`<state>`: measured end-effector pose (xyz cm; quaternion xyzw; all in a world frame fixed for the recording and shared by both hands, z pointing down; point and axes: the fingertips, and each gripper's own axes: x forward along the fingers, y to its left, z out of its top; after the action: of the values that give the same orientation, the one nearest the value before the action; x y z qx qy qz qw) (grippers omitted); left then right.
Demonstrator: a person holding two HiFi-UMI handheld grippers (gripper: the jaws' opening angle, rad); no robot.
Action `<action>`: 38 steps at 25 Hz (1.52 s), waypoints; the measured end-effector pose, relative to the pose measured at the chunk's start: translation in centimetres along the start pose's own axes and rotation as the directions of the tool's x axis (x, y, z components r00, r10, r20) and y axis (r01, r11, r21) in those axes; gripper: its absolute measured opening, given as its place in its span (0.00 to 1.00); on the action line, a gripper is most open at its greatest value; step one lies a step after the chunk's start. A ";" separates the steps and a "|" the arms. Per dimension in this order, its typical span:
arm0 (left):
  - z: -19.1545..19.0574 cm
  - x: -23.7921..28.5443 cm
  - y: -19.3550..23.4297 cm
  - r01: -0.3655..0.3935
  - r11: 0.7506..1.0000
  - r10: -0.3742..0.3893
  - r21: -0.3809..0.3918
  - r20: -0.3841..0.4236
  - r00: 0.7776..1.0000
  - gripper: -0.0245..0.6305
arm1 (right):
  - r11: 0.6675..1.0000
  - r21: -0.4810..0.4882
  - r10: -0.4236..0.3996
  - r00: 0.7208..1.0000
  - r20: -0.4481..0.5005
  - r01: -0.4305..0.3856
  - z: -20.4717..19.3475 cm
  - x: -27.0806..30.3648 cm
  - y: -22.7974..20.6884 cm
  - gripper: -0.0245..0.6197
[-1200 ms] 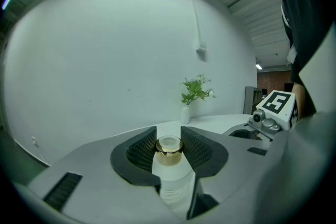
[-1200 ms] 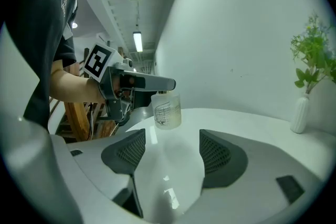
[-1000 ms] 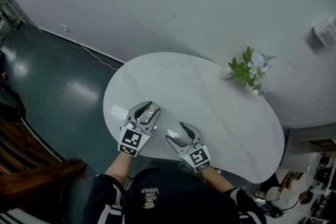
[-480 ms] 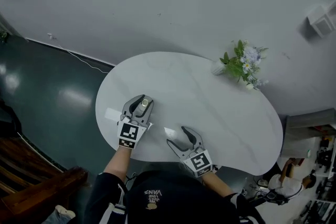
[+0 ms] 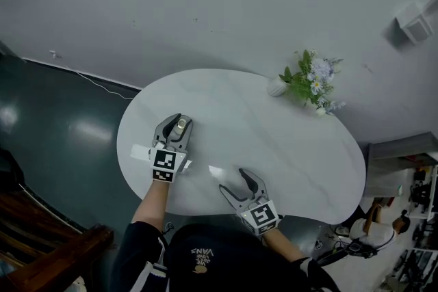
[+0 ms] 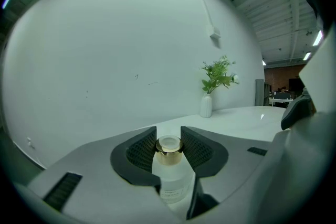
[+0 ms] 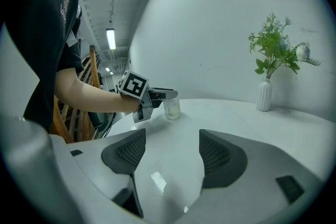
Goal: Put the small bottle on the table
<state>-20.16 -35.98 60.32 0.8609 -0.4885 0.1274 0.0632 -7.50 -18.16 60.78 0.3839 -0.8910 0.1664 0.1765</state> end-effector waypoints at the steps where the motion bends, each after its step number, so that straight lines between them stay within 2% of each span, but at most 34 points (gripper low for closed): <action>1: 0.0 0.4 0.3 -0.004 1.000 0.004 -0.003 0.000 1.000 0.28 | 1.000 0.003 -0.005 1.000 -0.002 0.005 -0.1 0.0 -0.1 0.48; 22: 1.3 5.8 2.8 -0.002 1.000 0.001 0.014 0.054 0.999 0.28 | 0.998 0.038 -0.049 0.999 -0.019 0.049 -0.5 0.7 -2.2 0.48; 33: 1.4 6.6 2.7 0.029 0.994 -0.036 0.104 0.062 0.997 0.28 | 0.998 0.033 -0.057 0.998 -0.015 0.057 -0.3 0.7 -2.7 0.48; 38: 1.2 6.7 2.7 0.049 0.995 -0.054 0.092 0.044 0.998 0.28 | 0.998 0.026 -0.062 0.998 -0.001 0.062 0.2 0.5 -2.9 0.48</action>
<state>-18.99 -43.17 60.98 0.8779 -0.4612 0.1276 0.0160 -5.67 -20.46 61.29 0.4133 -0.8765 0.1723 0.1766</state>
